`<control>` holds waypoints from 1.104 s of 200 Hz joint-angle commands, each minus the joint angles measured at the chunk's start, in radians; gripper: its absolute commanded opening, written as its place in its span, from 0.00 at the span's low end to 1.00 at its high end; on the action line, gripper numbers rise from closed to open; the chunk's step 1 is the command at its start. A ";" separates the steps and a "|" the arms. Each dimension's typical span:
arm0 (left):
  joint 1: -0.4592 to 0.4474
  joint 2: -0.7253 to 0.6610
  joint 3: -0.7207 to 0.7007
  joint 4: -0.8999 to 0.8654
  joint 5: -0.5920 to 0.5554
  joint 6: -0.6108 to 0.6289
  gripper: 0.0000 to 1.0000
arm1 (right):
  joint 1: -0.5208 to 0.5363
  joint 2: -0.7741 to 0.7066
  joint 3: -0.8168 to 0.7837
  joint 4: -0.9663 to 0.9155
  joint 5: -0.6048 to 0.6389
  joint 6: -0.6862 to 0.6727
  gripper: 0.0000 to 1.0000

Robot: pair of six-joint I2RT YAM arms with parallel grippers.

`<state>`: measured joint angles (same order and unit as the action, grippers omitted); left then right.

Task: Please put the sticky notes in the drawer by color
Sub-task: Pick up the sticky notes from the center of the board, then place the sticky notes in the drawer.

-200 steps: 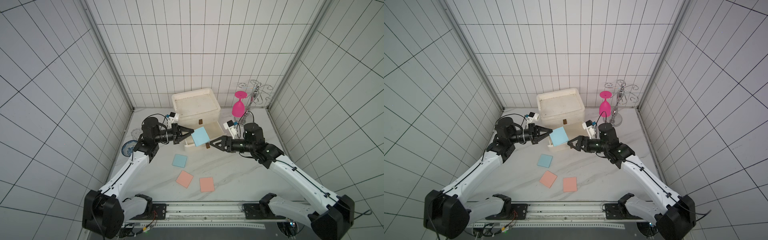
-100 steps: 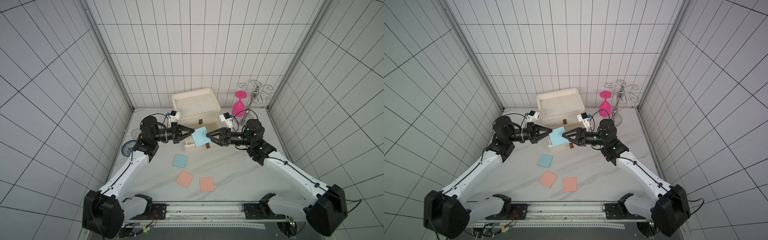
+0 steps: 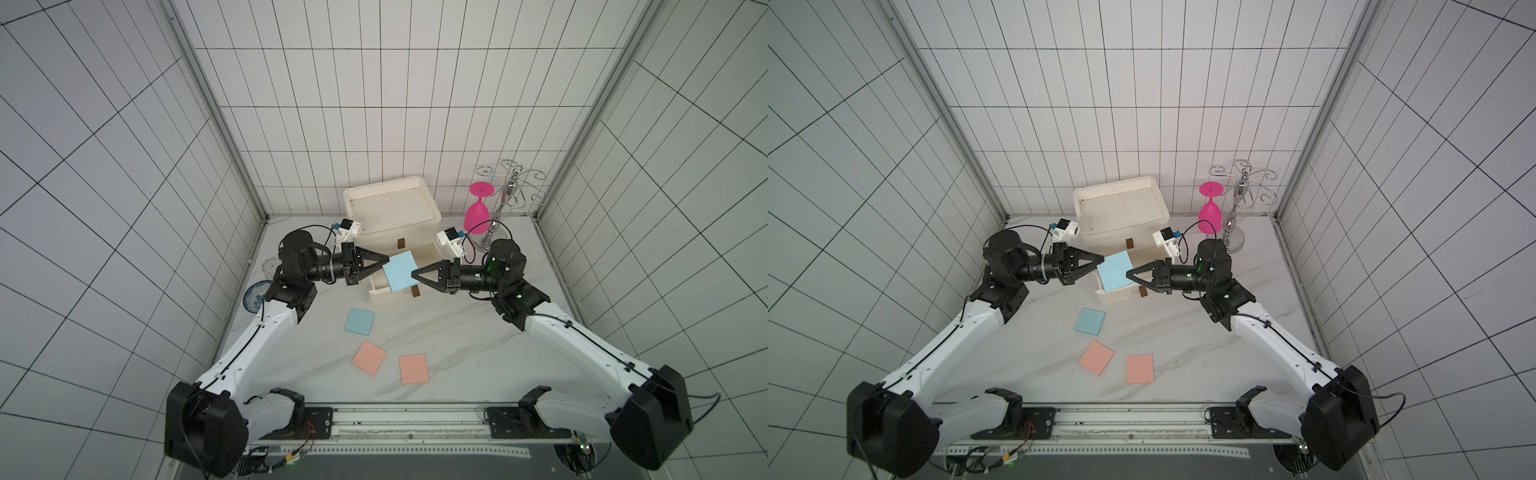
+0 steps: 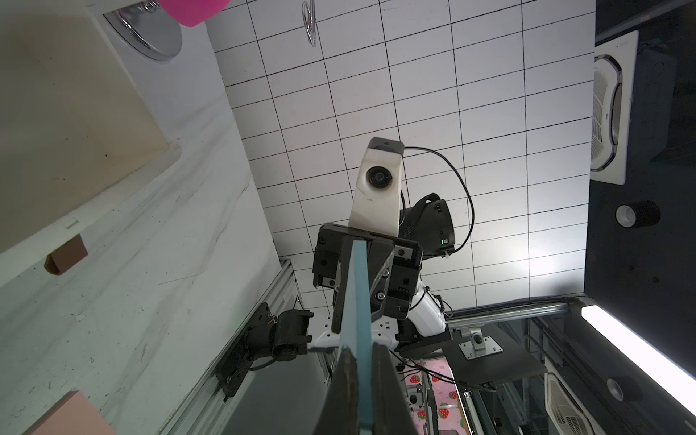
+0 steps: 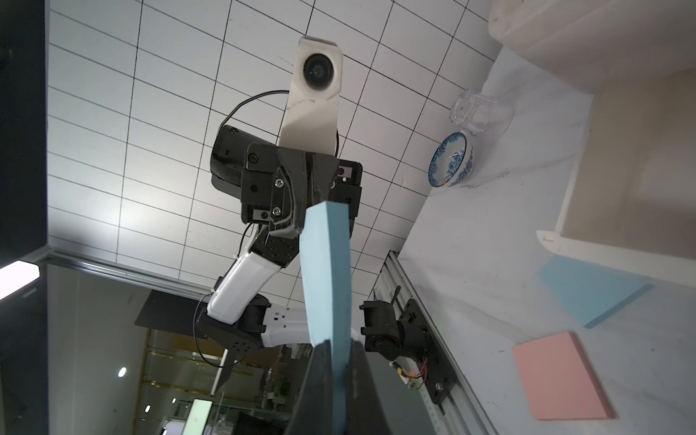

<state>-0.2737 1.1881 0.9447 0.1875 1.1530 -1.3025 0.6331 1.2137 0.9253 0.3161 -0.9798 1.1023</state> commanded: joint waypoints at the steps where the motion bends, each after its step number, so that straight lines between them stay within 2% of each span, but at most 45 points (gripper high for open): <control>1: 0.016 0.005 0.042 -0.118 -0.006 0.117 0.22 | -0.026 -0.022 -0.011 -0.023 -0.005 -0.027 0.01; 12: 0.035 0.010 0.055 -0.217 -0.025 0.187 0.35 | -0.041 -0.029 -0.019 -0.026 0.004 -0.025 0.01; 23: 0.064 0.011 0.061 -0.308 -0.052 0.250 0.44 | -0.061 -0.040 -0.027 -0.043 0.025 -0.029 0.00; 43: 0.119 0.008 0.060 -0.444 -0.113 0.348 0.48 | -0.098 -0.052 -0.010 -0.211 0.136 -0.106 0.00; 61: 0.135 -0.003 0.057 -0.531 -0.193 0.424 0.48 | -0.103 -0.023 0.053 -0.430 0.317 -0.236 0.00; 85: 0.135 -0.010 0.040 -0.561 -0.228 0.454 0.49 | -0.099 0.076 0.112 -0.492 0.456 -0.318 0.00; 153: 0.134 -0.027 0.047 -0.651 -0.272 0.530 0.49 | -0.037 0.340 0.284 -0.468 0.576 -0.361 0.00; 190: 0.134 -0.037 0.035 -0.726 -0.331 0.597 0.49 | -0.027 0.442 0.347 -0.488 0.593 -0.383 0.01; 210: 0.135 -0.049 0.011 -0.762 -0.372 0.632 0.49 | -0.023 0.469 0.363 -0.513 0.610 -0.403 0.05; 221: 0.135 -0.054 -0.004 -0.763 -0.378 0.637 0.49 | -0.022 0.476 0.370 -0.529 0.623 -0.415 0.11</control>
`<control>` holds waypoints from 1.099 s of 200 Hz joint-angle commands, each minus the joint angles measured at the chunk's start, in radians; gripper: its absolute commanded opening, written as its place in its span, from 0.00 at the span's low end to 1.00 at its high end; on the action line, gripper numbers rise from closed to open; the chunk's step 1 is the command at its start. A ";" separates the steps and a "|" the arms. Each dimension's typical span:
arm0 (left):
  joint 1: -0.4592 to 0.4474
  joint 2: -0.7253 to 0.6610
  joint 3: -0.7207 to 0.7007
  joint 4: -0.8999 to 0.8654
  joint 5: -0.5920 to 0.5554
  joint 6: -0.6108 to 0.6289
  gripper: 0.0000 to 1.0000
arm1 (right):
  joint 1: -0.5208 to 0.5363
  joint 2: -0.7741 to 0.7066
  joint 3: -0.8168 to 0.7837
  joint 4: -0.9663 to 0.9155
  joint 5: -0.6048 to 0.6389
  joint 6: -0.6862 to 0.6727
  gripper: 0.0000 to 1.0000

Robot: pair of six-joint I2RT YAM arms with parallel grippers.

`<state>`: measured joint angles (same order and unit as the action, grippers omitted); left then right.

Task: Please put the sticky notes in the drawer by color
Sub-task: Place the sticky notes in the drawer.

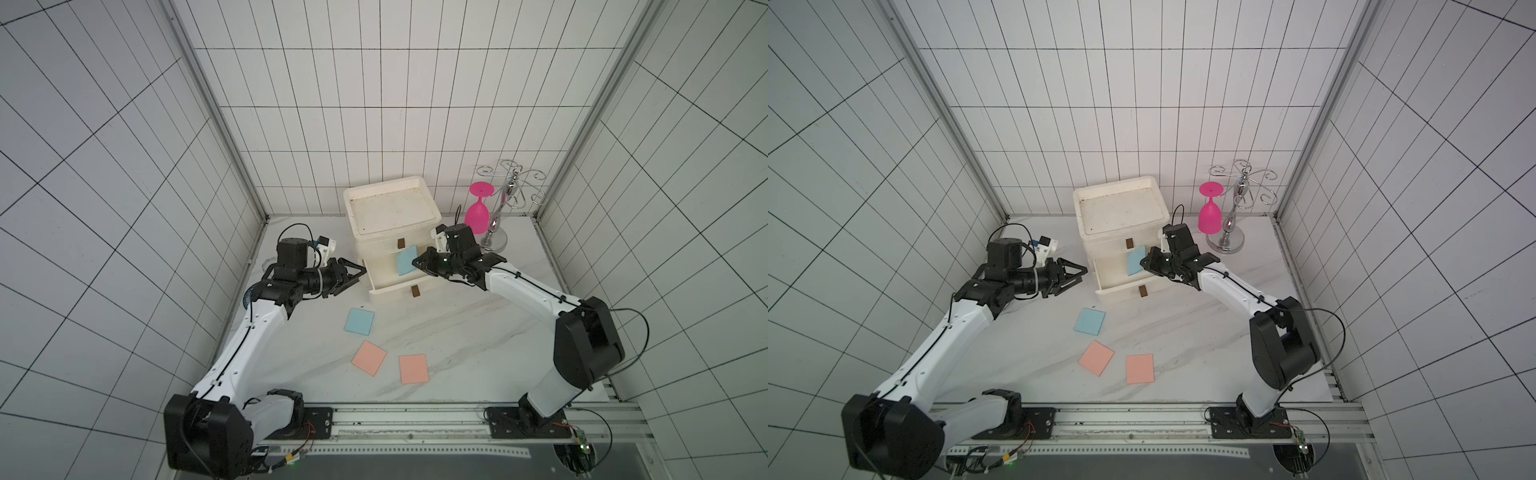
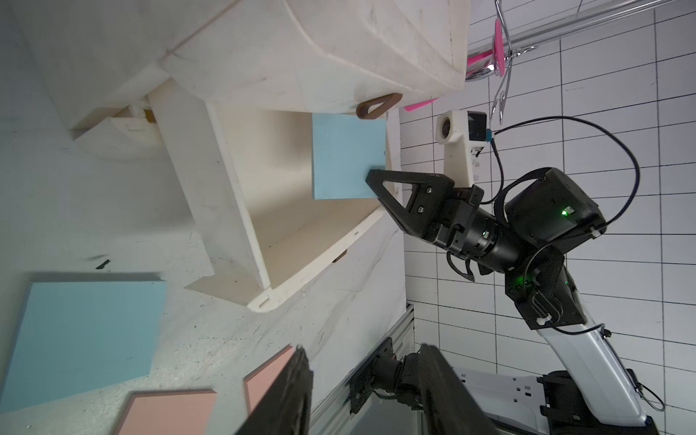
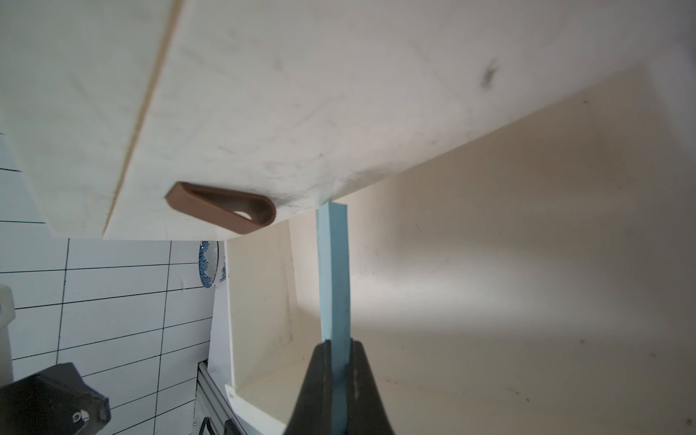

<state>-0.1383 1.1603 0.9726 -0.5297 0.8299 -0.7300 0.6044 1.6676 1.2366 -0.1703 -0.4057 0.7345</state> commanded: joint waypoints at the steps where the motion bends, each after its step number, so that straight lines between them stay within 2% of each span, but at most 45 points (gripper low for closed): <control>1: -0.001 -0.026 -0.034 -0.045 -0.056 0.064 0.49 | 0.006 0.023 0.059 -0.044 0.051 -0.049 0.12; 26: 0.000 -0.021 -0.048 -0.098 -0.110 0.110 0.51 | 0.006 0.014 0.087 -0.129 0.106 -0.101 0.41; 39: -0.001 -0.019 -0.043 -0.169 -0.188 0.161 0.52 | 0.006 -0.012 0.099 -0.178 0.143 -0.134 0.50; 58: -0.001 -0.021 -0.043 -0.261 -0.331 0.217 0.62 | 0.008 -0.065 0.122 -0.270 0.199 -0.193 0.56; 80: -0.001 -0.024 -0.069 -0.298 -0.440 0.230 0.71 | 0.017 -0.137 0.144 -0.372 0.270 -0.261 0.61; 109: -0.007 0.007 -0.113 -0.288 -0.507 0.216 0.73 | 0.034 -0.239 0.122 -0.457 0.325 -0.319 0.62; 121: -0.041 0.031 -0.107 -0.286 -0.528 0.212 0.74 | 0.039 -0.291 0.080 -0.460 0.329 -0.320 0.62; 132: -0.103 0.058 -0.099 -0.283 -0.571 0.203 0.84 | 0.048 -0.337 0.034 -0.457 0.326 -0.317 0.62; 137: -0.135 0.071 -0.095 -0.279 -0.590 0.200 0.96 | 0.053 -0.357 0.014 -0.455 0.324 -0.313 0.65; 140: -0.150 0.080 -0.093 -0.277 -0.603 0.199 0.98 | 0.055 -0.368 0.003 -0.454 0.322 -0.312 0.67; 154: -0.221 0.137 -0.076 -0.275 -0.642 0.206 0.99 | 0.066 -0.414 -0.051 -0.456 0.309 -0.301 0.69; 175: -0.279 0.230 -0.049 -0.279 -0.738 0.209 0.98 | 0.081 -0.485 -0.127 -0.463 0.319 -0.293 0.70; 220: -0.333 0.371 -0.019 -0.242 -0.834 0.231 0.98 | 0.080 -0.597 -0.236 -0.465 0.342 -0.274 0.70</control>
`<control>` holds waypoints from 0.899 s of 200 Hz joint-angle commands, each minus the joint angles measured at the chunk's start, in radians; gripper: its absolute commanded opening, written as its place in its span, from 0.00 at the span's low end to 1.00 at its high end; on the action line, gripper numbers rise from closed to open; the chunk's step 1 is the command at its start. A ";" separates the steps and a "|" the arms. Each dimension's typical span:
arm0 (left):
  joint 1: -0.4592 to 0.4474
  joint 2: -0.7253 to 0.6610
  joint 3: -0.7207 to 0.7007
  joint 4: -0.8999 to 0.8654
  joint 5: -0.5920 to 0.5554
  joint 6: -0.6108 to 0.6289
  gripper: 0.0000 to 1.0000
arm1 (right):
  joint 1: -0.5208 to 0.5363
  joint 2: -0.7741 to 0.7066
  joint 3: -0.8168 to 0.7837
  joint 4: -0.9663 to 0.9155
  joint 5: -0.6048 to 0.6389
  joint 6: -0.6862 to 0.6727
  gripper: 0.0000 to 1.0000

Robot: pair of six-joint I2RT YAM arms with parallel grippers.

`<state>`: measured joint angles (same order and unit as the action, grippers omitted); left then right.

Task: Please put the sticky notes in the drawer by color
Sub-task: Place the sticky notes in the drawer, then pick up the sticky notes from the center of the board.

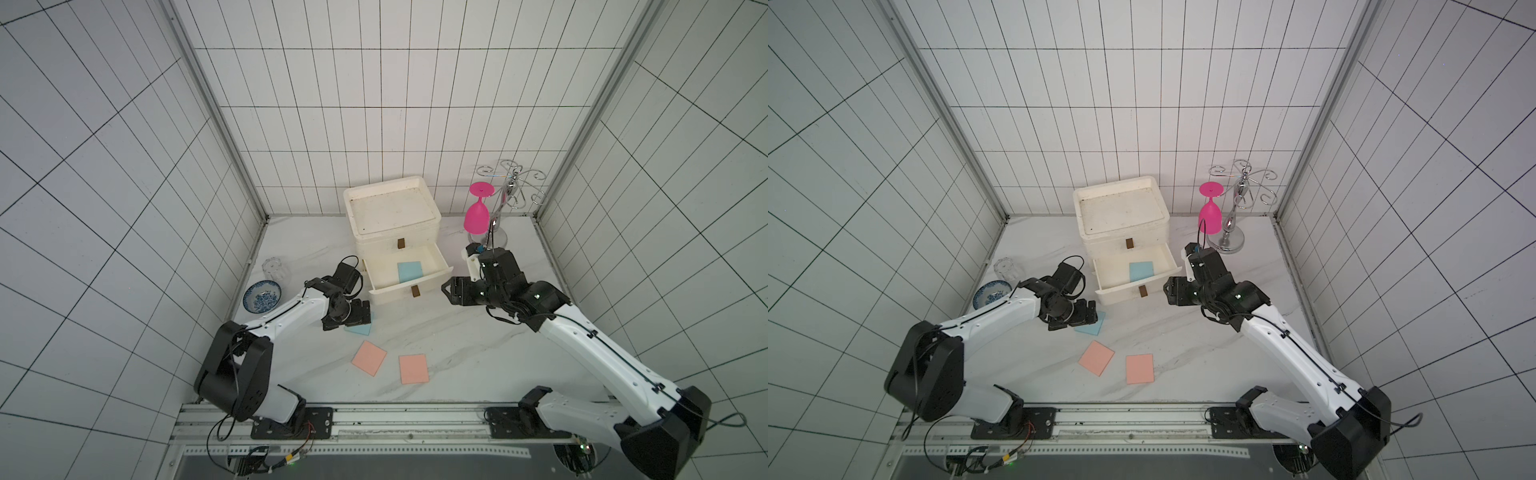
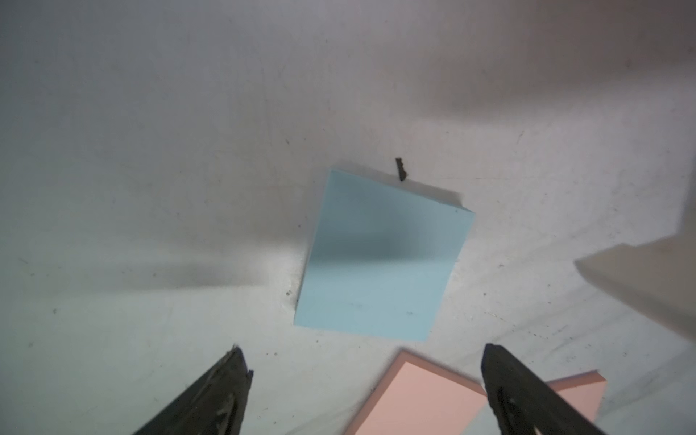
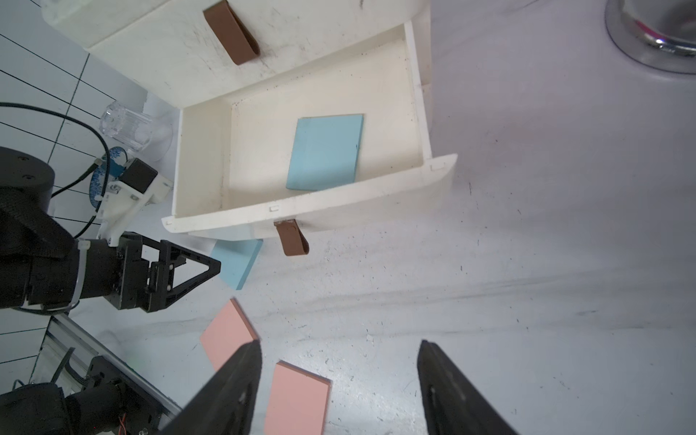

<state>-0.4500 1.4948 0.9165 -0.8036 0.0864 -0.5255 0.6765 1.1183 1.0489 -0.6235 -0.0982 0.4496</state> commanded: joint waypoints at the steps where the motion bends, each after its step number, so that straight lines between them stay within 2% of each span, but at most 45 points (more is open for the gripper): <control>1: -0.023 0.038 0.038 0.033 -0.093 0.027 0.98 | 0.009 -0.048 -0.050 -0.012 0.034 0.010 0.70; 28: -0.081 0.062 0.063 0.043 -0.143 0.055 0.98 | 0.007 -0.060 -0.067 -0.011 0.036 0.008 0.70; 54: -0.094 0.116 0.088 0.032 -0.144 0.083 0.98 | 0.004 -0.055 -0.072 -0.004 0.029 0.003 0.70; 97: -0.124 0.207 0.109 -0.014 -0.241 0.090 0.98 | -0.009 -0.063 -0.086 0.008 0.019 0.001 0.70; 145: -0.139 0.257 0.105 0.014 -0.213 0.092 0.98 | -0.020 -0.068 -0.096 0.019 0.004 0.004 0.70; 154: -0.139 0.257 0.103 0.017 -0.209 0.090 0.96 | -0.021 -0.072 -0.098 0.019 0.005 0.004 0.70; 171: -0.139 0.251 0.097 0.020 -0.203 0.090 0.87 | -0.025 -0.083 -0.101 0.019 0.009 0.004 0.70; 180: -0.138 0.246 0.093 0.020 -0.206 0.087 0.86 | -0.028 -0.086 -0.101 0.018 0.011 0.004 0.70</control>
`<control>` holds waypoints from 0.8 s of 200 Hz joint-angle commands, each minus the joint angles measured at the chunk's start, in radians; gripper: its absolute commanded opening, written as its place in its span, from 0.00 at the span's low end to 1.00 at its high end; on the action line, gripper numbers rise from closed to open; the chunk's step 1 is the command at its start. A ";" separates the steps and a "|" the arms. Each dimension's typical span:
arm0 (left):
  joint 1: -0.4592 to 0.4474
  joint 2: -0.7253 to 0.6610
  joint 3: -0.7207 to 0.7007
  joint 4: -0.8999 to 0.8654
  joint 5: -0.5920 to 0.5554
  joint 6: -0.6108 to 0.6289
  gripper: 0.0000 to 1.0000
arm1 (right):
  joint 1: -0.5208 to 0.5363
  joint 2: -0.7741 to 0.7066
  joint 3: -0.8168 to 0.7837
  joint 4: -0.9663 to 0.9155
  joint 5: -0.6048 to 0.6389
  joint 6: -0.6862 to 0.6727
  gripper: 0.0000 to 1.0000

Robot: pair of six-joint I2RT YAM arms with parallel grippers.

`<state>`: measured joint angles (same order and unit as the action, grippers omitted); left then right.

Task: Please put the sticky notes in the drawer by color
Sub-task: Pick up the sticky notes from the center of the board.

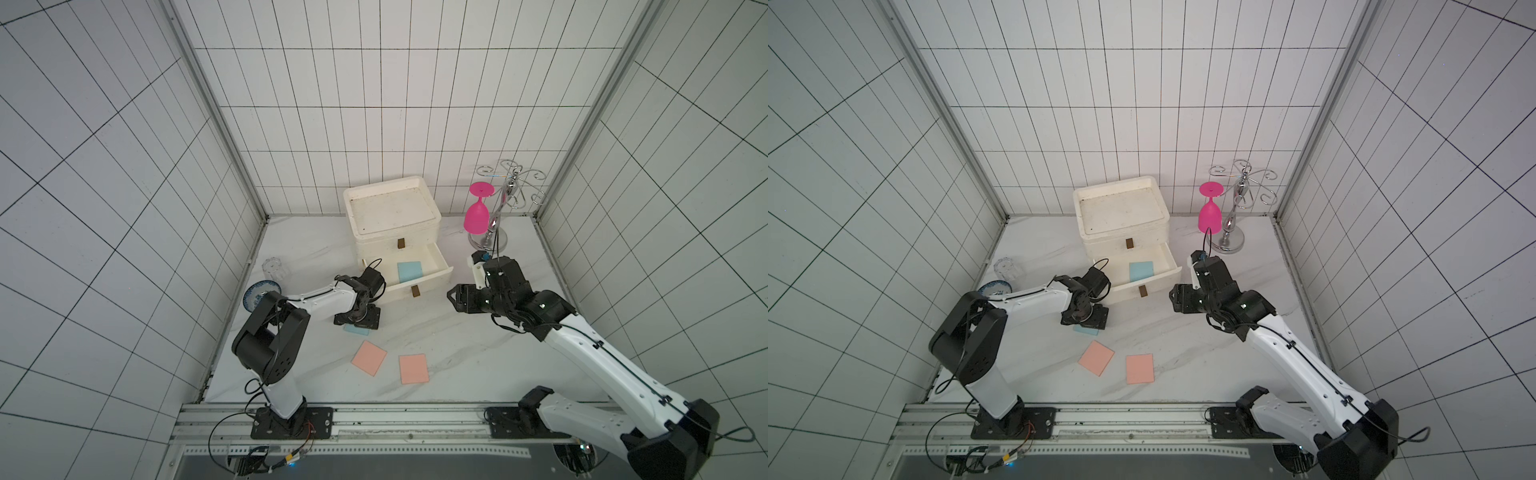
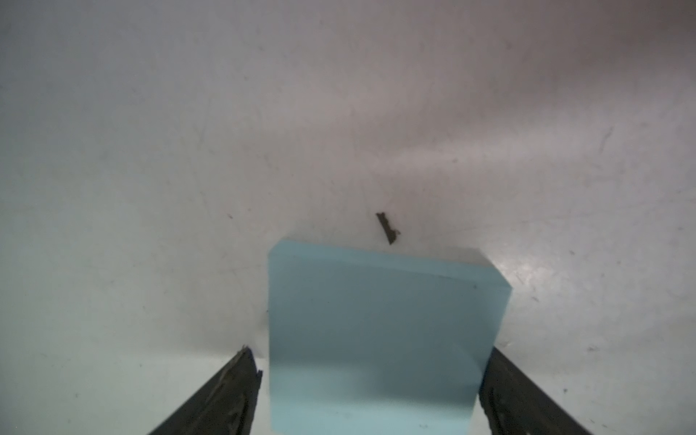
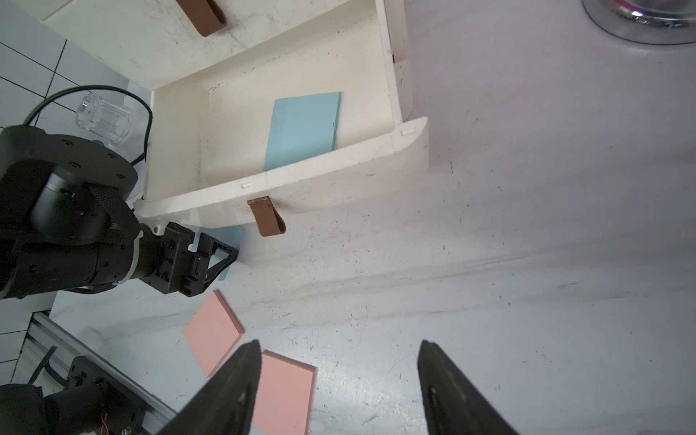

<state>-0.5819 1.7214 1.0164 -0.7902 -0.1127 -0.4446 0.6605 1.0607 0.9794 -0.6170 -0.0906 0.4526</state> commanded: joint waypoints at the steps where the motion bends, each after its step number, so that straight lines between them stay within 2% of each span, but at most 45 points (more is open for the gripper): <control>1: -0.006 0.019 -0.007 0.007 -0.006 0.005 0.86 | -0.013 -0.028 -0.032 0.011 0.002 0.001 0.70; 62: -0.002 -0.030 -0.024 0.009 -0.027 0.001 0.73 | -0.017 -0.034 -0.015 0.000 -0.008 -0.002 0.70; 91: 0.002 -0.104 -0.025 -0.019 -0.047 0.000 0.73 | -0.018 -0.021 -0.004 -0.001 -0.045 -0.005 0.70; 133: 0.002 -0.352 0.042 -0.151 -0.027 0.015 0.73 | -0.016 0.053 0.061 0.021 -0.273 -0.029 0.70; 147: -0.002 -0.454 0.078 -0.181 0.011 0.038 0.73 | -0.016 0.083 0.093 0.030 -0.368 -0.034 0.70; 160: -0.004 -0.536 0.103 -0.185 0.099 0.076 0.73 | -0.015 0.110 0.124 0.047 -0.459 -0.031 0.70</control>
<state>-0.5823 1.3235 1.0508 -0.9279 -0.1158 -0.4274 0.6476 1.1366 1.0058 -0.6102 -0.3351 0.4370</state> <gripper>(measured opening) 0.731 0.702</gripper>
